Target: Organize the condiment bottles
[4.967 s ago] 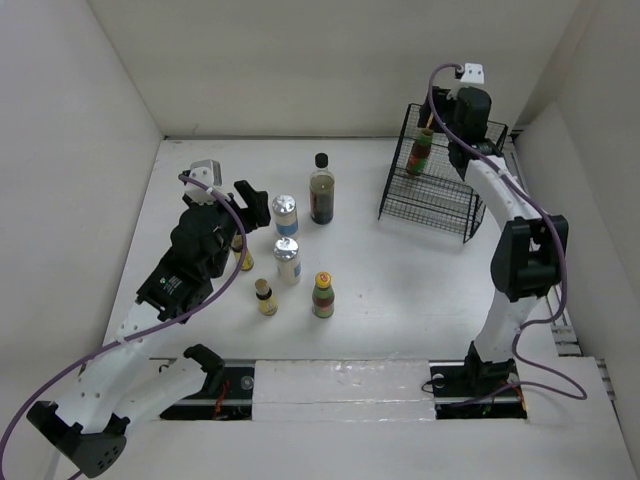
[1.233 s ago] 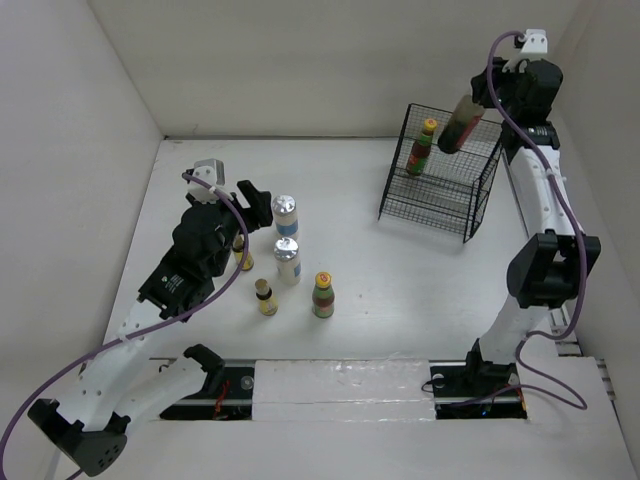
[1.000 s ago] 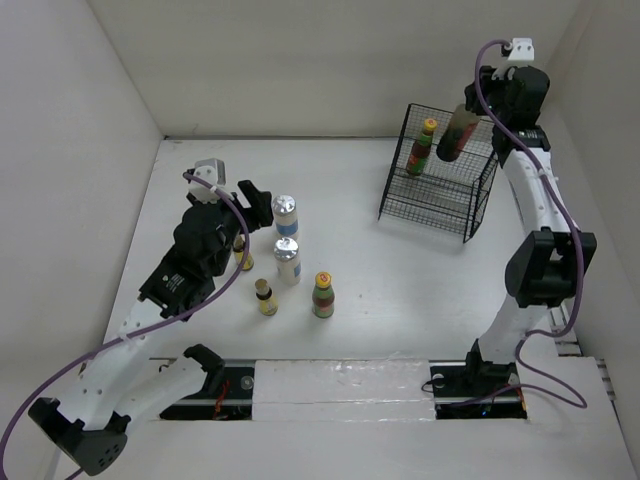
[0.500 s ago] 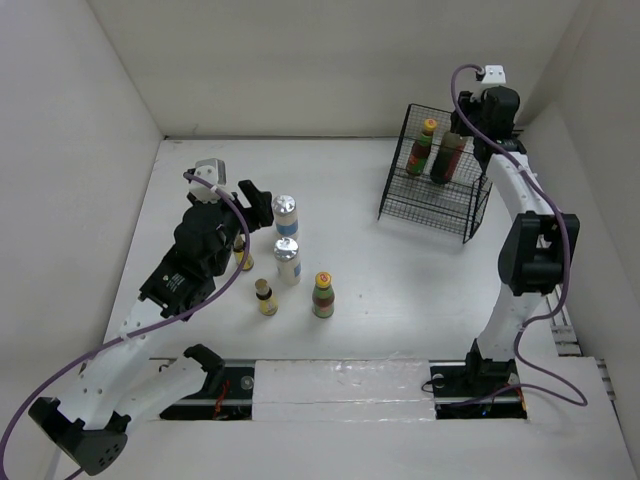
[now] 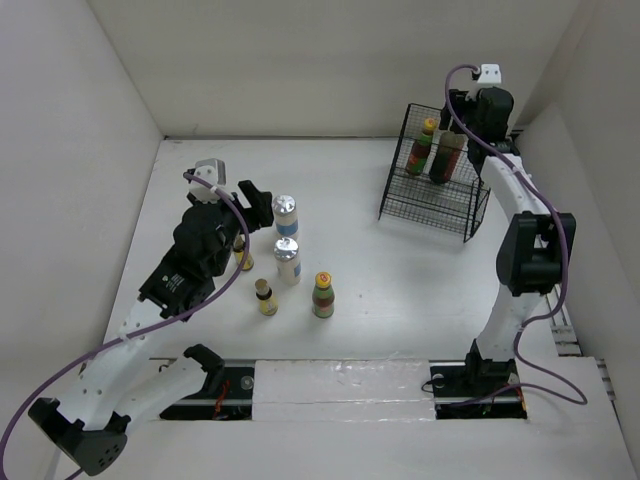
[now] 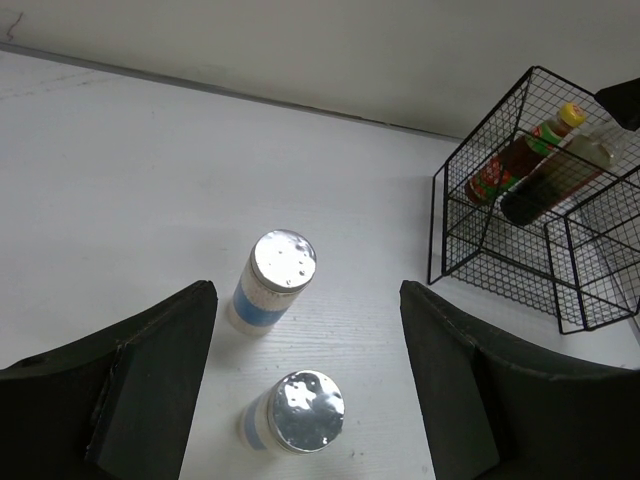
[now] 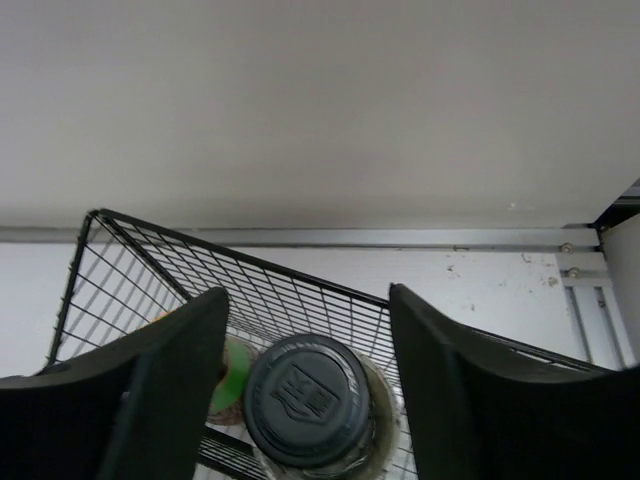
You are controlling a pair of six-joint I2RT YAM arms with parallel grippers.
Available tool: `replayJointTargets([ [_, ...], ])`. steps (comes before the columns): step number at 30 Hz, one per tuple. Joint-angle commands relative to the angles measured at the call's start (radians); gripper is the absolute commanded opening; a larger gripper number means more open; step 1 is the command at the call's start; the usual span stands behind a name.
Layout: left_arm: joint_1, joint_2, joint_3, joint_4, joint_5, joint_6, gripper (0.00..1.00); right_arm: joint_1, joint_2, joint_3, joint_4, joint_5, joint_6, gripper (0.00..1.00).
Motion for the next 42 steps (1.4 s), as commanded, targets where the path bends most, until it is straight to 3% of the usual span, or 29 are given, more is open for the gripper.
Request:
replayJointTargets([
  [1,0.005,-0.018,-0.009,0.045,0.009,-0.001,0.70,0.010,-0.072,0.001,0.089,0.023,0.011,0.74],
  [5,0.005,-0.018,-0.009,0.045,0.009,-0.001,0.70,0.019,-0.136,0.010,0.089,0.032,0.011,0.83],
  [9,0.005,-0.028,-0.009,0.045,0.018,-0.001,0.70,0.059,-0.239,-0.034,0.068,0.032,0.020,0.83],
  [11,0.005,-0.028,-0.009,0.045,0.019,-0.010,0.70,0.084,-0.335,-0.138,0.068,0.008,0.072,0.71],
  [12,0.005,-0.028,-0.009,0.045,0.019,-0.010,0.70,0.099,-0.368,-0.183,0.068,-0.072,0.095,0.59],
  [14,0.005,-0.028,-0.009,0.045,0.009,-0.010,0.70,0.160,-0.450,-0.349,0.108,-0.208,0.151,0.06],
  [16,0.005,-0.028,-0.009,0.045,-0.013,-0.019,0.71,0.275,-0.491,-0.471,0.213,-0.349,0.204,0.01],
  [18,0.005,-0.019,-0.009,0.033,-0.023,-0.028,0.73,0.369,-0.538,-0.603,0.246,-0.350,0.175,0.08],
  [20,0.005,-0.018,-0.009,0.033,-0.023,-0.038,0.77,0.476,-0.575,-0.649,0.191,-0.372,0.123,0.24],
  [21,0.005,-0.018,-0.009,0.024,-0.023,-0.038,0.79,0.507,-0.631,-0.692,0.163,-0.372,0.103,0.43],
  [24,0.005,-0.018,-0.009,0.024,-0.014,-0.038,0.82,0.604,-0.737,-0.798,0.093,-0.358,0.064,0.74],
  [28,0.005,-0.018,-0.009,0.033,-0.014,-0.038,0.83,0.711,-0.882,-0.860,-0.050,-0.376,0.006,0.93],
  [34,0.005,0.000,0.000,0.033,0.008,-0.038,0.83,0.855,-0.888,-0.883,-0.134,-0.365,-0.026,0.98],
  [42,0.005,-0.018,0.000,0.033,-0.006,-0.038,0.83,0.906,-0.744,-0.855,-0.083,-0.355,-0.049,0.98],
])
